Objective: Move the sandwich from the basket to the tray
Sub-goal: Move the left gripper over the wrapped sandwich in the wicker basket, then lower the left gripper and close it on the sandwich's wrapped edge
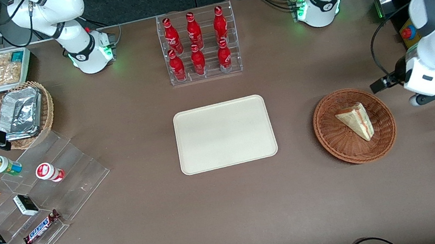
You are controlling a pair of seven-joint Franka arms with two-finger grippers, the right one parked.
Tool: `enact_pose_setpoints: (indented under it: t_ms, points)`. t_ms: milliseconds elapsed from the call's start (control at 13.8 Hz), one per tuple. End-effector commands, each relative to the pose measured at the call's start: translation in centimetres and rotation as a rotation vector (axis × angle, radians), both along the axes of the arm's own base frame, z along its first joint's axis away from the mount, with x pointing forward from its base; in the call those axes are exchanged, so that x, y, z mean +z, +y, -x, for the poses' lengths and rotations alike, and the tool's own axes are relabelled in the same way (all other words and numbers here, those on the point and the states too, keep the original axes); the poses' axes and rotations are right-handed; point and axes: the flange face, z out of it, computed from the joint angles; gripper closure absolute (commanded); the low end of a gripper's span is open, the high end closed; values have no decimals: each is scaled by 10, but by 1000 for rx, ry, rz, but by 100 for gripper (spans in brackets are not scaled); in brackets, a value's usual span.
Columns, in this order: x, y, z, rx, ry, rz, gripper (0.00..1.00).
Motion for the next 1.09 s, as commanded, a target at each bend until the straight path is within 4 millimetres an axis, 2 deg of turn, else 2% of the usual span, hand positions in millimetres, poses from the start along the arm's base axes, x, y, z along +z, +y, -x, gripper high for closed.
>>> enact_pose_setpoints:
  t_ms: [0,145,291,582,800,1018]
  points:
    - [-27,-5,16,119,-53,-19,0]
    - [-51,-13,23,191,-94,-20,0]
    - [-70,-13,27,197,-105,-18,0]
    - [-102,-15,23,278,-186,1,0]
    - [-132,-19,28,293,-236,14,0]
    - [-148,-18,26,310,-228,21,0]
